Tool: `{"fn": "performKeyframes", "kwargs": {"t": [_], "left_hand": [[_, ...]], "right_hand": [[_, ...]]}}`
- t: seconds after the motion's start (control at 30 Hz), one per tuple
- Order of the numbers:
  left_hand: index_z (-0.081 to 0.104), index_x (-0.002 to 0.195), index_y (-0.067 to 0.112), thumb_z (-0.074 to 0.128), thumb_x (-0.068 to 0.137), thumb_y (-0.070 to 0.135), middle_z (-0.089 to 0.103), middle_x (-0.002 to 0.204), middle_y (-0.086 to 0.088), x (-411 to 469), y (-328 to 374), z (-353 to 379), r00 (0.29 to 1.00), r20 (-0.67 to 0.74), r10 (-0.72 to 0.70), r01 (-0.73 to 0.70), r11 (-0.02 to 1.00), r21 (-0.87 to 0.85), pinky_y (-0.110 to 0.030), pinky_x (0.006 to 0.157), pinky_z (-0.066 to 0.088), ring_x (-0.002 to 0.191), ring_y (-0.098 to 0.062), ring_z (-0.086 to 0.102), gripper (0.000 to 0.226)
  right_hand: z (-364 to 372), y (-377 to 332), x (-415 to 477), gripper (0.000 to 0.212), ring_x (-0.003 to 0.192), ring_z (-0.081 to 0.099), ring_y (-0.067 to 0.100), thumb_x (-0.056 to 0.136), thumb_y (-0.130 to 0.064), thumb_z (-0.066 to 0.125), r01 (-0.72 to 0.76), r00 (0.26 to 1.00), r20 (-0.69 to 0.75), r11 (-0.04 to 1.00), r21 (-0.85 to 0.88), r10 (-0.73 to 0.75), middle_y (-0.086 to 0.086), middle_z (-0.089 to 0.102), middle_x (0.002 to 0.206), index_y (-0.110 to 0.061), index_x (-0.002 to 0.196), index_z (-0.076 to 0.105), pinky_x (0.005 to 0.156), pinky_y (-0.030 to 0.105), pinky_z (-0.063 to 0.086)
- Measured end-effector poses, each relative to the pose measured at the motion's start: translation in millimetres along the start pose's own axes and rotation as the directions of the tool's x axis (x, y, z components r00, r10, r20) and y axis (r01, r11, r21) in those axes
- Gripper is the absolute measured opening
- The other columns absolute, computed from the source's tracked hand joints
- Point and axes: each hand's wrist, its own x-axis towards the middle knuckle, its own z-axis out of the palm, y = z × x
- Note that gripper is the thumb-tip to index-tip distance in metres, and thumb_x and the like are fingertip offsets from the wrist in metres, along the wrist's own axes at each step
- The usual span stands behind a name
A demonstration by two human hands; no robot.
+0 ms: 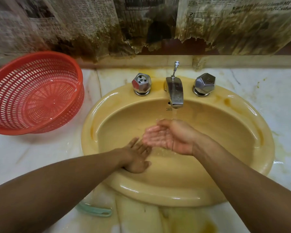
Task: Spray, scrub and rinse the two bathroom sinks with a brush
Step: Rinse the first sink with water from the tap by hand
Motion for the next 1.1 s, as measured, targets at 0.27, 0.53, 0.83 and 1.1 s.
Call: {"fn": "performKeyframes", "kwargs": {"t": [0.27, 0.53, 0.83, 1.1], "left_hand": [[0.004, 0.165, 0.017, 0.015, 0.114, 0.032, -0.011, 0.172, 0.005, -53, 9, -10, 0.951, 0.27, 0.152, -0.105, 0.978, -0.181, -0.038, 0.128, -0.002, 0.156, -0.006, -0.009, 0.055], [-0.005, 0.164, 0.012, 0.014, 0.11, 0.041, -0.018, 0.17, -0.001, -53, 19, -9, 0.963, 0.208, -0.173, 0.19, 0.98, -0.062, -0.046, 0.127, -0.007, 0.157, -0.014, -0.013, 0.064], [0.022, 0.158, -0.006, 0.018, 0.114, 0.017, 0.015, 0.169, -0.021, -35, 109, -33, 0.982, 0.137, 0.131, -0.073, 0.927, -0.367, -0.02, 0.113, 0.006, 0.156, -0.027, 0.015, 0.05], [0.017, 0.163, 0.012, 0.017, 0.111, 0.034, 0.001, 0.173, -0.005, -84, 10, -12, 0.975, 0.097, -0.201, 0.212, 0.97, -0.117, -0.046, 0.127, 0.009, 0.159, -0.015, 0.0, 0.057]], "right_hand": [[-32, 0, -17, 0.04, 0.091, 0.076, 0.038, 0.109, -0.02, 0.043, 0.124, 0.977, -0.174, 0.992, 0.005, -0.121, 0.03, 0.073, 0.103, 0.013, 0.112, 0.065, 0.079, 0.04, 0.064], [-32, -15, -18, 0.036, 0.09, 0.076, 0.037, 0.108, -0.018, 0.043, 0.147, 0.987, -0.098, 0.964, 0.223, -0.128, 0.028, 0.074, 0.101, 0.011, 0.109, 0.065, 0.077, 0.037, 0.065], [-52, -2, -95, 0.037, 0.096, 0.074, 0.043, 0.108, -0.015, 0.047, -0.064, 0.985, -0.17, 0.831, -0.552, -0.037, 0.03, 0.074, 0.097, 0.015, 0.106, 0.068, 0.088, 0.042, 0.062], [-55, -28, -22, 0.035, 0.092, 0.075, 0.041, 0.108, -0.017, 0.042, 0.148, 0.987, -0.122, 0.912, 0.381, -0.109, 0.031, 0.071, 0.11, 0.011, 0.111, 0.062, 0.084, 0.047, 0.062]]}}
